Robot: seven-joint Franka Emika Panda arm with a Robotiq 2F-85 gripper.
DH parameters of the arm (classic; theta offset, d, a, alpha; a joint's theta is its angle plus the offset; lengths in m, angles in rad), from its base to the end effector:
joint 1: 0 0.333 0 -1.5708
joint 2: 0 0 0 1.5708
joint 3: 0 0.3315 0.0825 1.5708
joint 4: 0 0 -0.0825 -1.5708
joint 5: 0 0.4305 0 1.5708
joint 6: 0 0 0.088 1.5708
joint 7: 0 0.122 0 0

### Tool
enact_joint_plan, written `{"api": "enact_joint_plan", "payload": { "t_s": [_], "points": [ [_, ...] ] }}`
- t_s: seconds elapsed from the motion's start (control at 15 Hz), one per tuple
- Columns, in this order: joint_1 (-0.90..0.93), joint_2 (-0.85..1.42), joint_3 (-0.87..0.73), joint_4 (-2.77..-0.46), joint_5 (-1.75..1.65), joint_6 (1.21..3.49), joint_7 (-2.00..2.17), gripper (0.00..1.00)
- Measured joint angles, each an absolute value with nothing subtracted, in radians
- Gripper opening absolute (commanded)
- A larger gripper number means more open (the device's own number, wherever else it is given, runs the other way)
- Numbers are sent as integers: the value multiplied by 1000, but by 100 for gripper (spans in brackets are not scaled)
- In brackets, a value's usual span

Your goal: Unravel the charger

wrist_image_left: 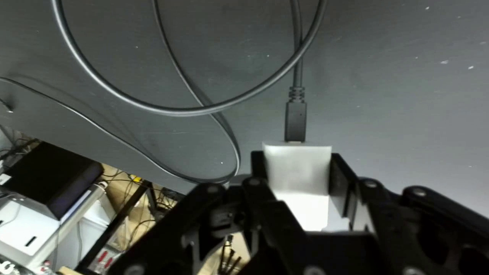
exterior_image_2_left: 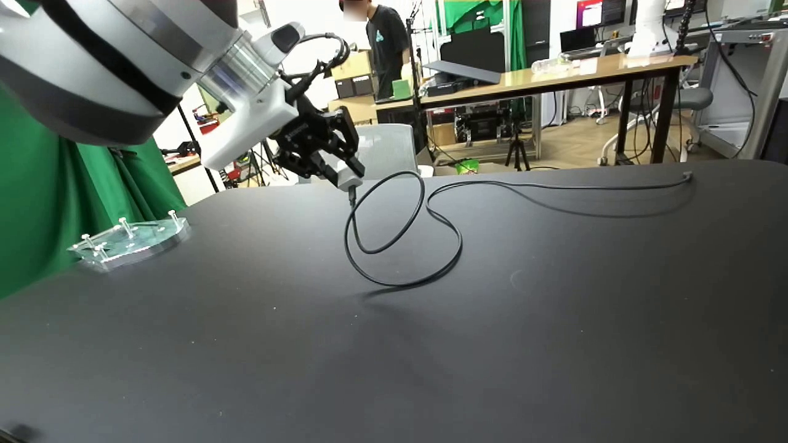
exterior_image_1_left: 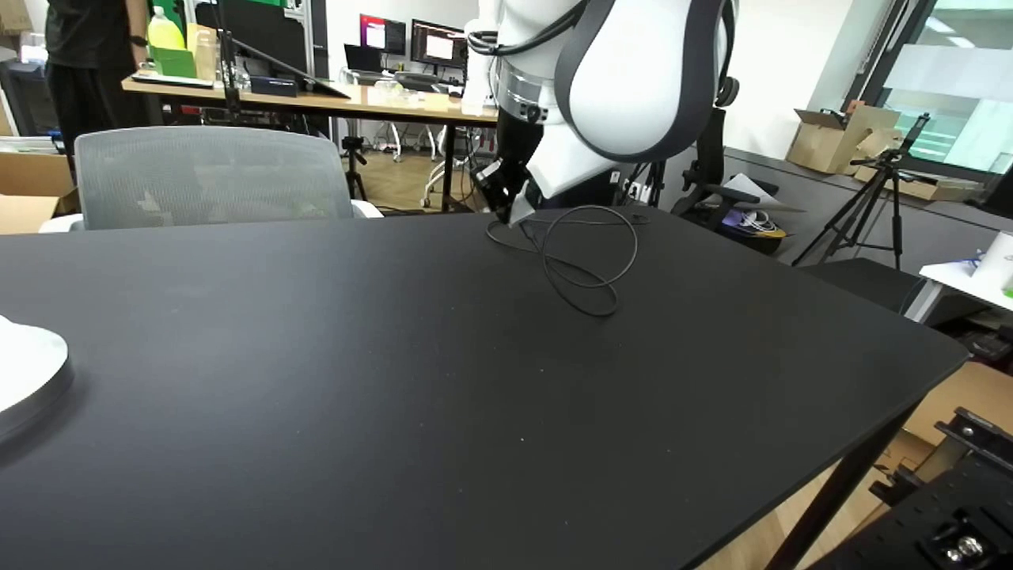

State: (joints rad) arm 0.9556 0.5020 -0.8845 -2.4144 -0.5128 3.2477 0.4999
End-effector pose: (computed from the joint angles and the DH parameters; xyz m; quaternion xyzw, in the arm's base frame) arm 0.5477 0.0648 0.1752 0.9512 0.1217 0.2441 0.1441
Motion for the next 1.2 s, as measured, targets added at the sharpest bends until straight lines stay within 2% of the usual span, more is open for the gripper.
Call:
{"api": "enact_joint_plan", "payload": {
  "t_s": [0.53,0.93,1.2],
  "points": [
    [406,301,-293,-2544,-471,3252,-1,18],
    [-39,412,191,-2571,-525,3219,-189,18],
    [-344,495,488,-2490,-434,2996,-427,18]
  ]
}}
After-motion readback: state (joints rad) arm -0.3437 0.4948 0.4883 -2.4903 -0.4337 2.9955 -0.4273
